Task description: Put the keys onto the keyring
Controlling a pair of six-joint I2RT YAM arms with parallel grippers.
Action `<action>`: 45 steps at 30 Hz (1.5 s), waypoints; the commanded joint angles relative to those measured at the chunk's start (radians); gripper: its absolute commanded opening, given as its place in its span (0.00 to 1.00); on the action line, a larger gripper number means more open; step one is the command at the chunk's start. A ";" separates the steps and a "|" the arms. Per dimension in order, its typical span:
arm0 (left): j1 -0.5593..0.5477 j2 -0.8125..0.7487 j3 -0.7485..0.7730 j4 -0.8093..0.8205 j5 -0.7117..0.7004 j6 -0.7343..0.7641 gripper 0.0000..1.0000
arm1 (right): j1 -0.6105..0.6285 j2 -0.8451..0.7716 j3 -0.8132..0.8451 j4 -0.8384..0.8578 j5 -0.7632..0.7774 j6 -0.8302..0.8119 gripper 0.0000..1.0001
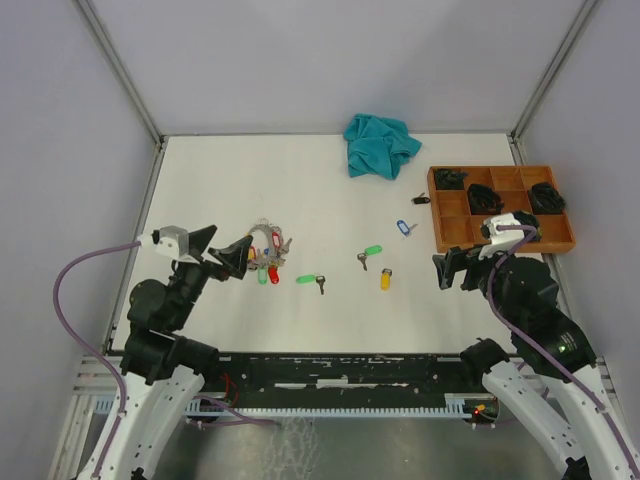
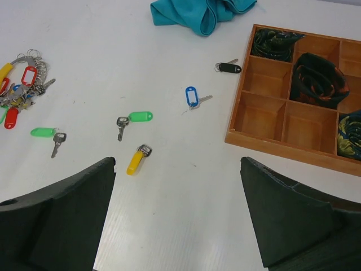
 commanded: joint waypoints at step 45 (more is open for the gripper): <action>0.108 1.077 0.347 -0.285 -0.244 -0.083 0.73 | 0.004 0.026 -0.049 0.082 -0.288 -0.042 1.00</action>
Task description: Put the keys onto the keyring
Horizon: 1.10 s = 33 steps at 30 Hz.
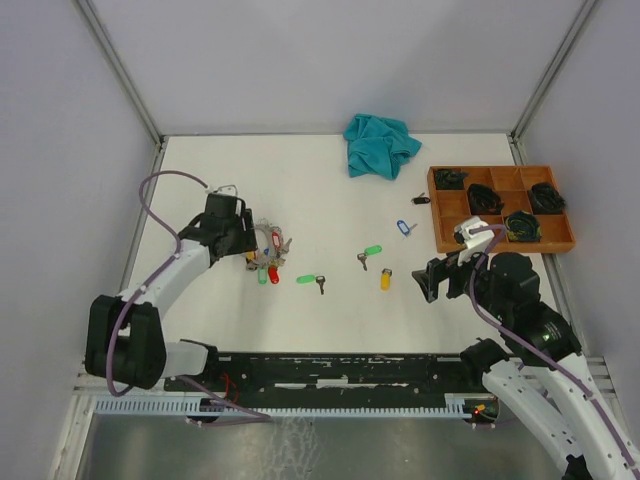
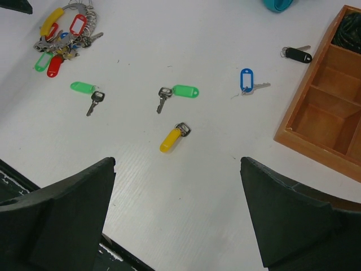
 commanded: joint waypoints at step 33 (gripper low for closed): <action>0.037 0.523 0.320 -0.076 0.082 0.157 0.23 | 0.005 0.000 0.033 0.045 -0.099 0.019 0.98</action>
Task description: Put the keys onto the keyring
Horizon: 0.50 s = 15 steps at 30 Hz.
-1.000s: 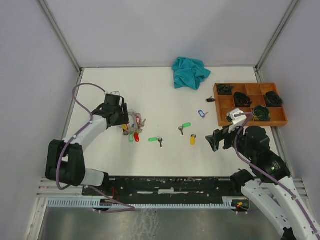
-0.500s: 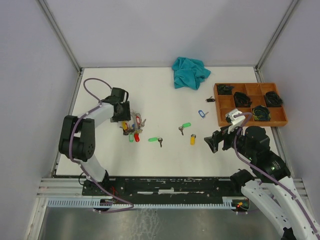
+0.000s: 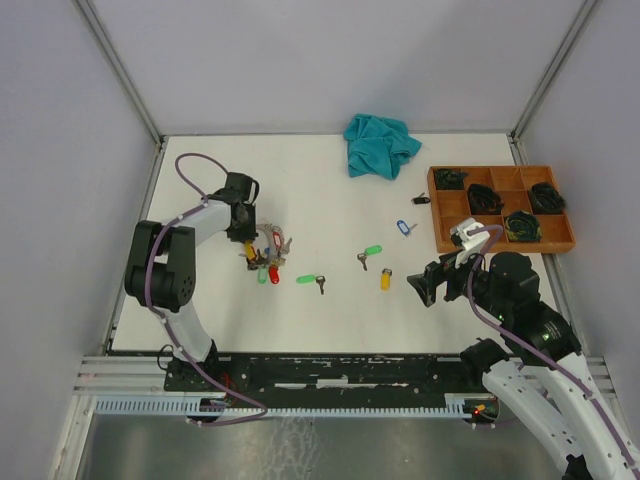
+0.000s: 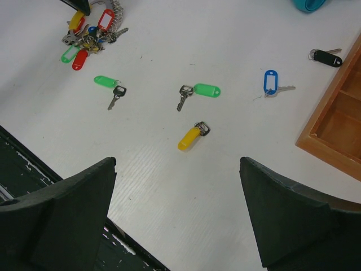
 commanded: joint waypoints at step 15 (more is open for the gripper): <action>-0.123 -0.174 0.029 0.016 -0.076 0.181 0.03 | 0.003 0.157 0.100 0.043 -0.020 0.002 0.97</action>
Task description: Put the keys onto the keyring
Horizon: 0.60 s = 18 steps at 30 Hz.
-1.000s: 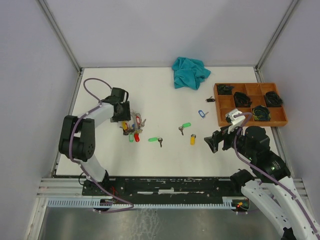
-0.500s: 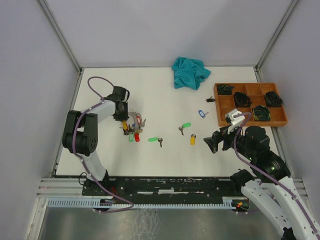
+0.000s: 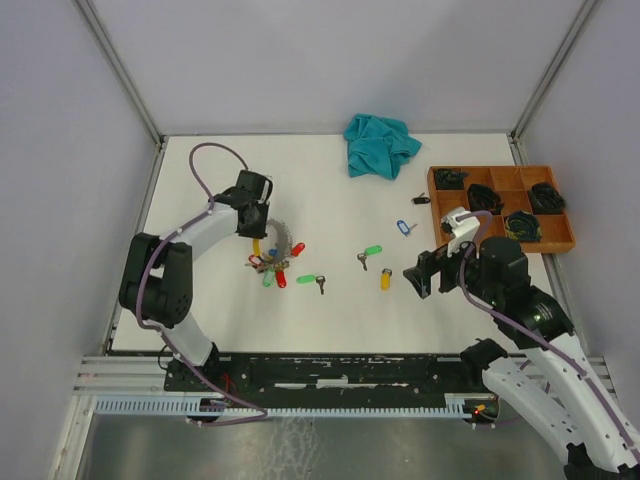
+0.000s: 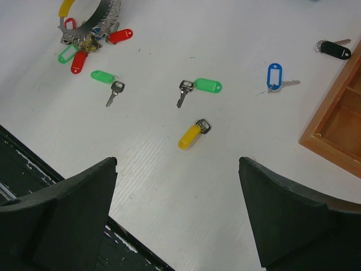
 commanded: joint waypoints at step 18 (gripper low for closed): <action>-0.173 -0.315 -0.050 0.253 -0.169 0.310 0.03 | 0.014 0.562 -0.047 0.796 -0.221 0.135 0.89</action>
